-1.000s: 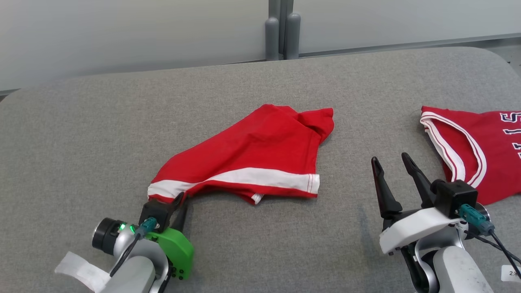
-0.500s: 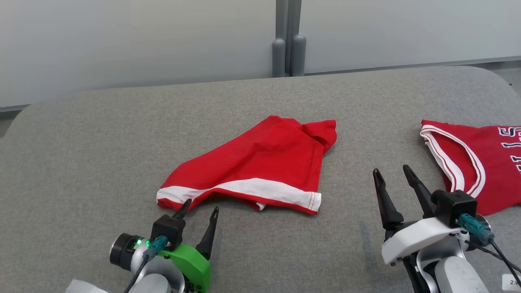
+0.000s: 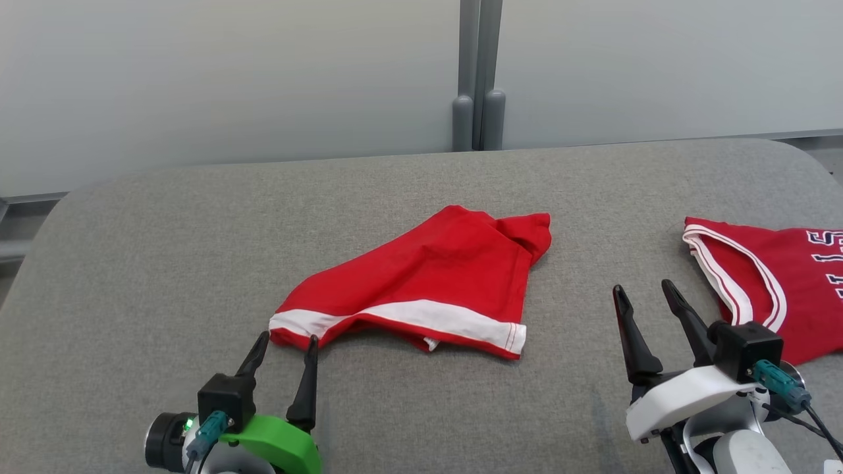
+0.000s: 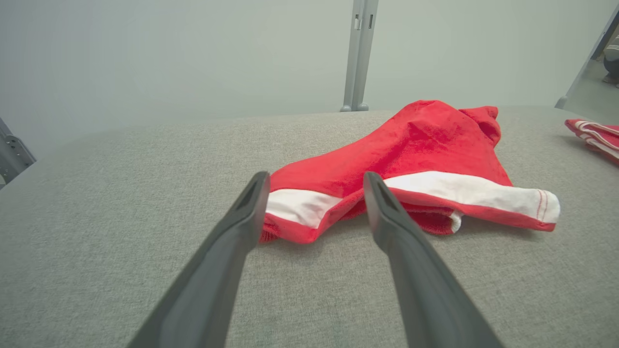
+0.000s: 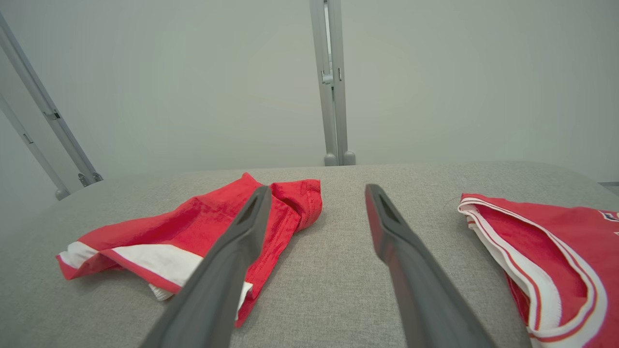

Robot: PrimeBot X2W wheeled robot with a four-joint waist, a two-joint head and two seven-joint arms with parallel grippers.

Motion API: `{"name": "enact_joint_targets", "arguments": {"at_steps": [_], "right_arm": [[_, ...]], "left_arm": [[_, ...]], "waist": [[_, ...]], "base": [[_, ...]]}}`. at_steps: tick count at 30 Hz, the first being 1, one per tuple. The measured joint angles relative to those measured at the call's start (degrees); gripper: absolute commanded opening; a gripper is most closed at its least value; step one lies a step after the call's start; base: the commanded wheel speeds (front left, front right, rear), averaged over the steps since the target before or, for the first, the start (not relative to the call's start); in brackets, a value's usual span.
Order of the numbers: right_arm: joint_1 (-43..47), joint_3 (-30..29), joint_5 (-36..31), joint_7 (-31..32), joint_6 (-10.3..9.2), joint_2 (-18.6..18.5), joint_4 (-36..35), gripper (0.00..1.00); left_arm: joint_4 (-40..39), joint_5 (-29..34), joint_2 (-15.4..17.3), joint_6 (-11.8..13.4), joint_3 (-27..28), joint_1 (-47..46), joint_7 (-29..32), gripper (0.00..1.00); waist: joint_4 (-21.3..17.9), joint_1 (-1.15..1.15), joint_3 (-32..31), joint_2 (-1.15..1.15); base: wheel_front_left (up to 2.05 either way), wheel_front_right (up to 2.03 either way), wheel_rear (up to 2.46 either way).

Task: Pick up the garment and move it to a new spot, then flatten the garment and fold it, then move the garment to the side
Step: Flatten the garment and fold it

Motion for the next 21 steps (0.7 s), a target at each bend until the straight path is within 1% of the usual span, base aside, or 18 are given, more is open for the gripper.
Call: {"name": "enact_joint_targets", "arguments": {"at_steps": [11,16,21], "right_arm": [[2.1,-0.4,1.3,-0.5,0.0,0.0,-0.1,1.0],[3.1,0.1,2.3,-0.9,0.0,0.0,0.8,1.0],[3.8,0.4,2.8,-1.3,0.0,0.0,1.6,1.0]], "left_arm": [[-7.1,-1.5,0.6,2.6,5.7,7.1,-0.1,1.0],[-9.9,-2.5,0.1,3.0,7.6,9.2,-0.1,1.0],[-11.5,-2.5,-0.2,3.0,8.1,10.3,-0.1,1.0]], "waist": [[2.0,0.0,-1.6,0.0],[2.6,0.0,-2.0,0.0],[3.0,0.0,-2.2,0.0]], "base": [[0.0,0.0,0.0],[0.0,0.0,0.0],[0.0,0.0,0.0]]}}
